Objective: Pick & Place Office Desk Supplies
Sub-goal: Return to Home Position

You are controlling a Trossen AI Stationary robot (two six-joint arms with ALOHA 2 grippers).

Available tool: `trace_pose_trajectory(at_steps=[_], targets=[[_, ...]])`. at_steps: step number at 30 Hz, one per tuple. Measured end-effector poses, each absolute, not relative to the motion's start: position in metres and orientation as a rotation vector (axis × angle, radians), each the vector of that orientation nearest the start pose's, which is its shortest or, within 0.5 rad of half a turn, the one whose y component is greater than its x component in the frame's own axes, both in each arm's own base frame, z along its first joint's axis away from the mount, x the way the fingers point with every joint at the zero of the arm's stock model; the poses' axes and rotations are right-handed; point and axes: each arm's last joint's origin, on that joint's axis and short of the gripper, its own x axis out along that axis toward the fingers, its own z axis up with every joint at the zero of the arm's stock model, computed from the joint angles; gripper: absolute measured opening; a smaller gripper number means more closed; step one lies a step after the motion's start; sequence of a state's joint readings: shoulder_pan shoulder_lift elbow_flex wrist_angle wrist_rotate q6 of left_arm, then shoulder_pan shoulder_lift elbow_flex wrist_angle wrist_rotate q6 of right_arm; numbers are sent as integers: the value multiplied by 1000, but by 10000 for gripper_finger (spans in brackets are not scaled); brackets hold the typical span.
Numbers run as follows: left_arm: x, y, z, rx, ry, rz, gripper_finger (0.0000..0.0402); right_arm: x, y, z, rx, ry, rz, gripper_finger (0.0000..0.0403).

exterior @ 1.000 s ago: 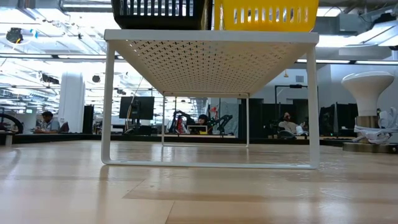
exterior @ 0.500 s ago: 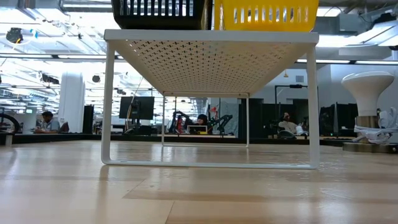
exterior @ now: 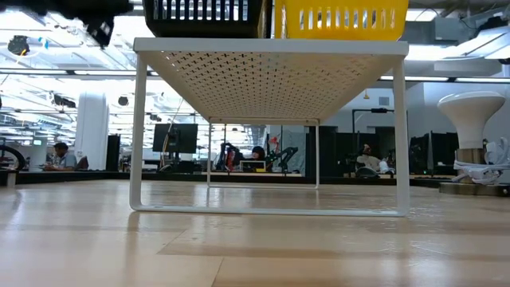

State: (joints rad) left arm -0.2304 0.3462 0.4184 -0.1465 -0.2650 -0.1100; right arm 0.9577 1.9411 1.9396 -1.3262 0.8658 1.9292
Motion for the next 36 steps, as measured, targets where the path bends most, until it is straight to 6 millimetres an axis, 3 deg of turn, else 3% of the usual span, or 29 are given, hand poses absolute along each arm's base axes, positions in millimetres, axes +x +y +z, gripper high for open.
trace_pose_trajectory(at_steps=[6, 17, 23, 31, 36], targets=[[96, -14, 217, -110, 17, 36, 57, 238, 300, 335, 831, 501, -602, 119], [93, -14, 174, -132, 5, 14, 57, 244, 297, 347, 910, 512, -597, 119], [96, -14, 171, -80, 16, 7, 57, 245, 297, 350, 934, 516, -587, 119], [100, -8, 168, 11, 65, 137, 57, 243, 300, 353, 920, 597, -541, 119], [103, -9, 166, 13, 79, 139, 57, 246, 301, 381, 953, 592, -327, 119]])
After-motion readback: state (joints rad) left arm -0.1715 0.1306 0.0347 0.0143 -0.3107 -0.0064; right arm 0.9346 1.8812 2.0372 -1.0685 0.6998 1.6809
